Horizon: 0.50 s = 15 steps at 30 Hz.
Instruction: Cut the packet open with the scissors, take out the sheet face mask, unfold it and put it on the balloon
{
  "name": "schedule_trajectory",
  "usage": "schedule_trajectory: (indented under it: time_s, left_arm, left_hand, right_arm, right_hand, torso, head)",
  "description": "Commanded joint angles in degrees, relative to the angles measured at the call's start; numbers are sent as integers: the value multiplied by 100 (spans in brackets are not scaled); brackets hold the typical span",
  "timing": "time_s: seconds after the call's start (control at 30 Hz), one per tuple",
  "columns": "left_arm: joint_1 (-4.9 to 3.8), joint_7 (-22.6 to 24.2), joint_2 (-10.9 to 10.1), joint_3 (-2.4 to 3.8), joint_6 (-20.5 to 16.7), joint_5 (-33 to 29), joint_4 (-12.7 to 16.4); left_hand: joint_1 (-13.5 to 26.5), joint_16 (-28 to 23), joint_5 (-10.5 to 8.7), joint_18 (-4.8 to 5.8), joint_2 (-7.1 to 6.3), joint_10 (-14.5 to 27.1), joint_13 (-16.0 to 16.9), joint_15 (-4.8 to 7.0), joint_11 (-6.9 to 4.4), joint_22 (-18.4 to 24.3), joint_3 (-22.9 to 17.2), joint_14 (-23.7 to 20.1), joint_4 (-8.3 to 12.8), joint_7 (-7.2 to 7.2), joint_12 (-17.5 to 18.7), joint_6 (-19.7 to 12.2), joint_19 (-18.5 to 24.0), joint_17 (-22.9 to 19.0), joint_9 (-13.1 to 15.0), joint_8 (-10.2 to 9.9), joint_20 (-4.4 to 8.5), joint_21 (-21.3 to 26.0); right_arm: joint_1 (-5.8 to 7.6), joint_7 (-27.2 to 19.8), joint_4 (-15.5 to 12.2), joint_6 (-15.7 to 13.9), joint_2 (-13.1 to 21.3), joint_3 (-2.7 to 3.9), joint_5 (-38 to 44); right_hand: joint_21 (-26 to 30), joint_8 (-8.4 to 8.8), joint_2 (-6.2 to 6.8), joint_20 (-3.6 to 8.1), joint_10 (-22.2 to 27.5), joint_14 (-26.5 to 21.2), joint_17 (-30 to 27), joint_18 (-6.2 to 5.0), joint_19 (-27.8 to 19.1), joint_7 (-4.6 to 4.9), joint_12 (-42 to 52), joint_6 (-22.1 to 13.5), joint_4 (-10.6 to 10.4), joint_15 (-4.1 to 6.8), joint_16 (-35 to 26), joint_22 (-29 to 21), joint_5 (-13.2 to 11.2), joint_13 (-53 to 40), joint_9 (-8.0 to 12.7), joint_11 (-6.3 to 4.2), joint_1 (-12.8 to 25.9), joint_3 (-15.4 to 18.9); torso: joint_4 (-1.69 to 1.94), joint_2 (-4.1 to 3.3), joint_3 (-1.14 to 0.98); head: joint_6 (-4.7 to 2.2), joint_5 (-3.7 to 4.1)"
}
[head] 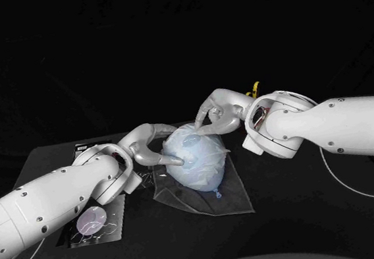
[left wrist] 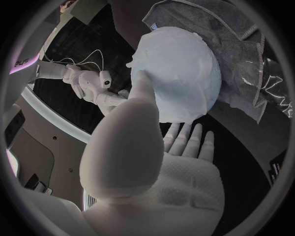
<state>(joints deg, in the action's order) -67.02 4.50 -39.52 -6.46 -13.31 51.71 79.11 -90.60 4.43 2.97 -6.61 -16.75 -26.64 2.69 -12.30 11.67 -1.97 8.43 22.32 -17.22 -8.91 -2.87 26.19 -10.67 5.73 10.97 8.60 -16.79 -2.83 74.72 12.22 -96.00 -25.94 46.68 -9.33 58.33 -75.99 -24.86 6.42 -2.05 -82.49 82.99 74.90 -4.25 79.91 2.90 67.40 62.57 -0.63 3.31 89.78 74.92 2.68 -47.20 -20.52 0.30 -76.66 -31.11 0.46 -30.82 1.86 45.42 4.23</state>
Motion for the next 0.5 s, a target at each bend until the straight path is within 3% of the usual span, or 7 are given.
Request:
schedule_trajectory:
  time_s: [0.03,0.17,0.3,0.33,0.37,0.5]
  left_arm:
    - [1,-1,12,0,84,-23,9]
    - [1,-1,11,0,82,-23,10]
    - [1,0,10,0,86,-25,10]
    - [1,2,10,0,87,-26,11]
    - [1,3,10,0,87,-26,12]
    - [1,6,8,0,87,-28,16]
  left_hand:
    - [3,-5,14,-101,37,8,-8,6,36,-9,-32,-40,-12,-254,15,20,-30,-7,4,25,6,-30]
    - [3,-5,14,-101,37,8,-8,6,36,-9,-32,-40,-12,-254,15,20,-30,-7,4,25,6,-30]
    - [3,-5,14,-101,37,8,-8,6,36,-9,-32,-40,-12,-254,15,20,-30,-7,4,25,6,-30]
    - [3,-5,14,-101,37,8,-8,6,36,-9,-32,-40,-12,-254,15,20,-30,-7,4,25,6,-30]
    - [3,-5,14,-101,37,8,-8,6,36,-9,-32,-40,-12,-254,15,20,-30,-7,4,25,6,-30]
    - [3,-5,14,-101,37,8,-8,6,36,-9,-32,-40,-12,-254,15,20,-30,-7,4,25,6,-30]
  right_arm:
    - [-8,-205,-58,-29,16,0,34]
    - [-22,-182,-98,2,28,-2,43]
    - [-35,-144,-101,-443,46,-5,166]
    - [-37,-142,-96,-607,54,-5,202]
    - [-39,-142,-94,-766,63,-6,230]
    - [-45,-106,-98,-1067,95,-6,323]
  right_hand:
    - [-32,-39,7,7,-751,701,1510,37,13,3,2260,-41,8,113,22,135,13,-4280,-413,-154,67,-50]
    - [-31,-59,10,6,-751,701,1510,37,12,4,2260,-55,32,111,22,139,13,-4280,-455,-153,101,-98]
    - [-7,-35,54,2,-751,701,1510,32,-7,18,2260,-205,31,104,22,123,11,-4280,-518,-142,209,-131]
    - [21,49,120,-7,-751,701,1510,27,-28,55,2260,-356,-46,84,22,101,-9,-4280,-515,-108,371,-43]
    - [45,181,279,-32,-751,701,1510,27,-45,163,2260,-545,-178,32,22,83,9,-4280,-484,-21,639,149]
    - [44,374,453,-126,-751,701,1510,35,-40,295,2260,-736,-381,-90,22,98,15,-4280,-475,97,952,487]
  torso:
    - [3,-1,0]
    - [4,-3,0]
    - [-2,-1,2]
    - [-1,-1,3]
    - [1,0,3]
    - [7,0,0]
  head:
    - [-5,-5]
    - [-19,-8]
    - [-26,0]
    - [-28,0]
    - [-29,0]
    - [-42,-9]
